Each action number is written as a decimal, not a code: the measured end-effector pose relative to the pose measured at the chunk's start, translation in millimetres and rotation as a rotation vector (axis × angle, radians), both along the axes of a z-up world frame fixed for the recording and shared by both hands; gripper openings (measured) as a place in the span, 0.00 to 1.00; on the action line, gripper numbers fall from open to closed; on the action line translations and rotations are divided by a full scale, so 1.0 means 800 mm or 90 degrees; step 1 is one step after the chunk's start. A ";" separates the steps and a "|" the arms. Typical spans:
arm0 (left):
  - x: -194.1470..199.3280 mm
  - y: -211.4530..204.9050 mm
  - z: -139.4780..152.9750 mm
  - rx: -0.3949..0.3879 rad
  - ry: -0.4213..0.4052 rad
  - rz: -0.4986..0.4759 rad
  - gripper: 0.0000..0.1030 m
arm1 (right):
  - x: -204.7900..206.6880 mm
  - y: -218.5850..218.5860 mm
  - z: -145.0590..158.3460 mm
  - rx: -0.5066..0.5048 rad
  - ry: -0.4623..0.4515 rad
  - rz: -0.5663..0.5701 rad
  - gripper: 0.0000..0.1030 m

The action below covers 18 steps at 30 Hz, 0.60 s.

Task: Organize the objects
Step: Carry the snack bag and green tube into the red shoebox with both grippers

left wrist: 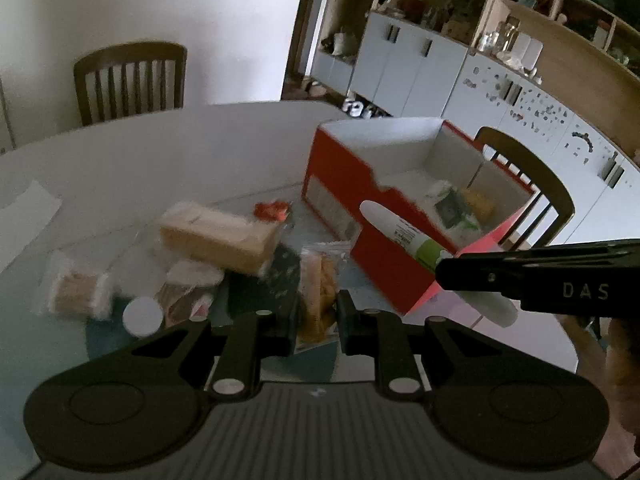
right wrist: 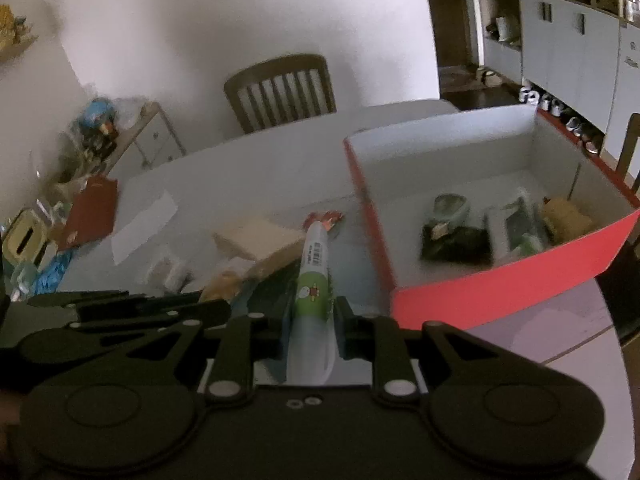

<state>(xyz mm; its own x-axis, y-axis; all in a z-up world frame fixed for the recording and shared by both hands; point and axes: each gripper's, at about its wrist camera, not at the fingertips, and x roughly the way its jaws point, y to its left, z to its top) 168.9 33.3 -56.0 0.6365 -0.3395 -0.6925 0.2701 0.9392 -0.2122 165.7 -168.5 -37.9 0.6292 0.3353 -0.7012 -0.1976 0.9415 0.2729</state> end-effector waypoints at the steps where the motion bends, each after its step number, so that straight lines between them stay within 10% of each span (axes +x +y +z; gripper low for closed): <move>1: 0.002 -0.005 0.005 0.001 -0.005 -0.001 0.18 | 0.001 -0.006 0.003 0.002 -0.005 -0.003 0.20; 18: 0.058 -0.127 0.040 0.051 -0.044 -0.039 0.18 | 0.055 -0.122 0.017 0.004 -0.050 -0.055 0.20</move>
